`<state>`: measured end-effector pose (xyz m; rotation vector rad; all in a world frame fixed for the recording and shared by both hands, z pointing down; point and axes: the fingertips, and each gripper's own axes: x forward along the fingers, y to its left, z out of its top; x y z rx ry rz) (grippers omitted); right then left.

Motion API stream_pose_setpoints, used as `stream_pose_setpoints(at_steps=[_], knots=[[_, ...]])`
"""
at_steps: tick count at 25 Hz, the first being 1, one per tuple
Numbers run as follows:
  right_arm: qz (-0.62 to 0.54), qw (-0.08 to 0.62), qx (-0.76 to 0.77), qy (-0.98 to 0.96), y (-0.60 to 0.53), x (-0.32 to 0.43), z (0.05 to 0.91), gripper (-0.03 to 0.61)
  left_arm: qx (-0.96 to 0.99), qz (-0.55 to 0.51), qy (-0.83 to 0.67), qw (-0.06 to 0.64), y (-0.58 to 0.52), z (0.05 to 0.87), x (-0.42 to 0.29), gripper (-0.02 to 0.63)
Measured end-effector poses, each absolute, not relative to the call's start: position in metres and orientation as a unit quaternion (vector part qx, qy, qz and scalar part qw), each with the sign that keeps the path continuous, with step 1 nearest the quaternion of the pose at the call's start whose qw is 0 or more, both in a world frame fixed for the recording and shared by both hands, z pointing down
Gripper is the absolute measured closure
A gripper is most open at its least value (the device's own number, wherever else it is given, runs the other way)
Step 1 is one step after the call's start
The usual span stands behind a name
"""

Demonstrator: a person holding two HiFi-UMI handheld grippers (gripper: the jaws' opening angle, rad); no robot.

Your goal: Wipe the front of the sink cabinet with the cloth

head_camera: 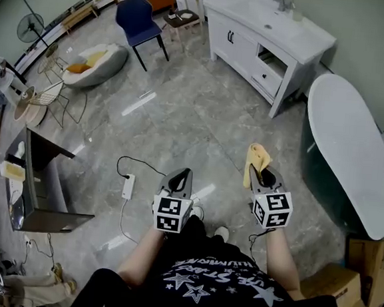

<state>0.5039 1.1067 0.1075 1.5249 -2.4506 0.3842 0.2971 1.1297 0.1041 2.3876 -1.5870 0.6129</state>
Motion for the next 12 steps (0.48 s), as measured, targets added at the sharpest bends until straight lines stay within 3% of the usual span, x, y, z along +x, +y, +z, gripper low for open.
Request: stream_pose_setpoints(at_steps=[12], knots=[[0.104,0.099,0.519,-0.843,1.053,0.477,0.101,0.515,0.787,0.183,-0.581,0.096,1.069,0.097,0.238,0.6]])
